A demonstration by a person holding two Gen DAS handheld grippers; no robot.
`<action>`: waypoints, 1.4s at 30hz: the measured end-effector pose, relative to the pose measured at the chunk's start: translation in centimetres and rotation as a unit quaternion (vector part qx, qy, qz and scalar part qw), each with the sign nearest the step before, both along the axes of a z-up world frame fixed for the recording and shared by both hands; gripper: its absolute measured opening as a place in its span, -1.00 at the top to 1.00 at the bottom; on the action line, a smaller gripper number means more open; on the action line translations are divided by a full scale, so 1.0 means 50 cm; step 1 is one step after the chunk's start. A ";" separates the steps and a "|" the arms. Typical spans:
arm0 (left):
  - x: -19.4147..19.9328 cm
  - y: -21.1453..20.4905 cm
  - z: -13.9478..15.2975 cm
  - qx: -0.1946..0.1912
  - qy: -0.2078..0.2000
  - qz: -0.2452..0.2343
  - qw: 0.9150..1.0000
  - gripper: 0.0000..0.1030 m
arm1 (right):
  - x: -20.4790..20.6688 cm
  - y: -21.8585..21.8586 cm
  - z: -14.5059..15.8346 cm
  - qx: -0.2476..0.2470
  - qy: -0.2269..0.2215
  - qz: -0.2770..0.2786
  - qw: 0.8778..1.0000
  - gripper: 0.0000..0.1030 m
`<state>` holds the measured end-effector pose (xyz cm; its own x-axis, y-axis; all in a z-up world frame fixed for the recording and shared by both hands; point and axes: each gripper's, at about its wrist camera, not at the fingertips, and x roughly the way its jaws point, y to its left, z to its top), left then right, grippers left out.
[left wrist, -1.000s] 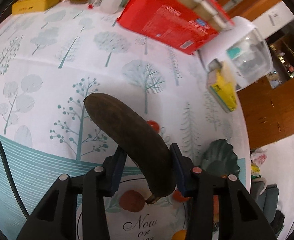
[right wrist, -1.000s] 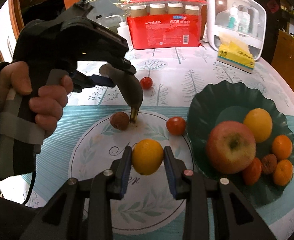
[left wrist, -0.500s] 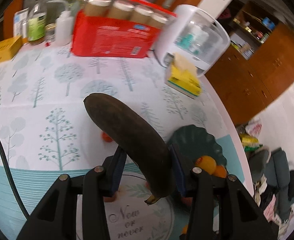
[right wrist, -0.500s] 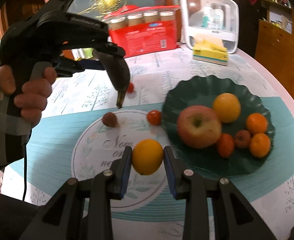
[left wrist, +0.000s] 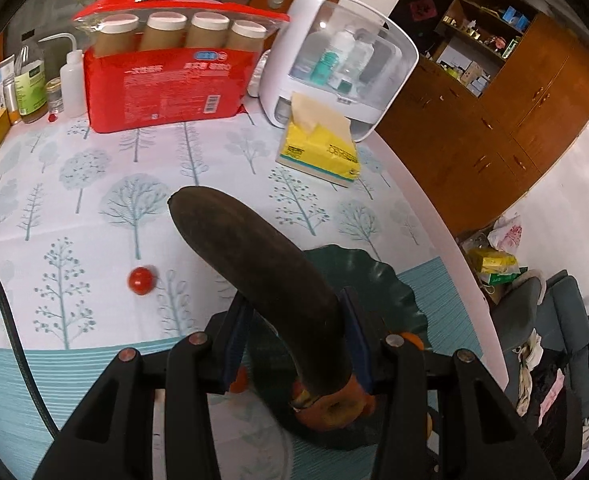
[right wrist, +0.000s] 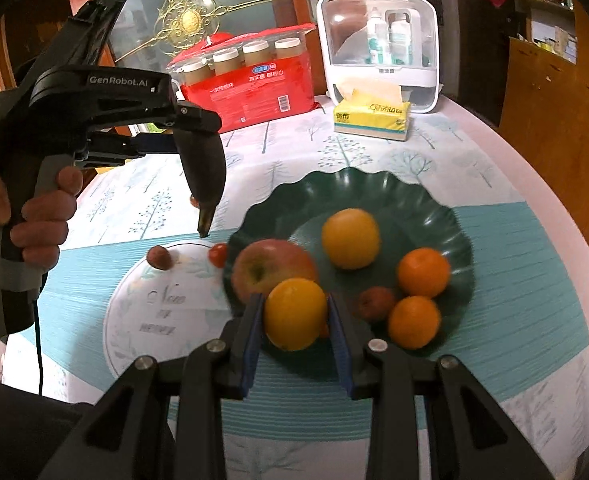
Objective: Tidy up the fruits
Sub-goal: 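Carry the banana in the left gripper while the right carries the yellow orange to the green plate, then open both grippers to release the banana and yellow orange on the plate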
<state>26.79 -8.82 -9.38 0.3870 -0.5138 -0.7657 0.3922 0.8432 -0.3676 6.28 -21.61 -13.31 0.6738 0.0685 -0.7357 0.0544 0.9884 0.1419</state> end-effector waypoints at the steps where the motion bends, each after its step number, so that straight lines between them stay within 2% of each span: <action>1: -0.002 -0.013 -0.002 0.004 0.001 0.000 1.000 0.17 | 0.001 -0.010 0.001 0.001 0.000 0.004 1.000 0.37; 10: -0.006 -0.111 -0.029 0.040 0.024 -0.010 0.999 0.17 | 0.029 -0.104 -0.009 0.018 0.009 0.036 0.999 0.37; 15: -0.007 -0.151 -0.024 0.029 0.025 -0.025 0.999 0.20 | 0.049 -0.129 -0.020 0.032 0.015 0.060 0.998 0.37; 18: -0.003 -0.180 -0.028 0.052 0.032 -0.032 0.998 0.20 | 0.060 -0.137 -0.030 0.039 0.022 0.072 0.996 0.37; 25: 0.007 -0.194 -0.073 0.079 0.068 -0.021 0.994 0.20 | 0.076 -0.148 -0.050 0.051 0.035 0.087 0.994 0.37; 29: 0.002 -0.191 -0.081 0.089 0.074 -0.014 0.993 0.19 | 0.081 -0.152 -0.056 0.058 0.037 0.091 0.993 0.36; 31: -0.002 -0.186 -0.079 0.090 0.076 -0.010 0.993 0.09 | 0.083 -0.151 -0.055 0.054 0.035 0.089 0.994 0.22; 32: -0.004 -0.182 -0.078 0.090 0.075 -0.007 0.993 0.03 | 0.085 -0.150 -0.056 0.048 0.036 0.086 0.994 0.00; 33: -0.007 -0.179 -0.075 0.091 0.074 -0.006 0.993 0.02 | 0.086 -0.148 -0.056 0.046 0.037 0.084 0.995 -0.12; 42: -0.041 -0.108 -0.076 0.098 0.082 0.037 0.991 -0.24 | 0.080 -0.137 -0.050 0.043 0.036 0.078 0.995 -0.26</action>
<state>24.75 -14.22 -13.19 0.2797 -0.3228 -0.9042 0.2744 0.9294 -0.2469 10.26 -28.45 -15.80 0.5949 0.2325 -0.7694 -0.0860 0.9702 0.2267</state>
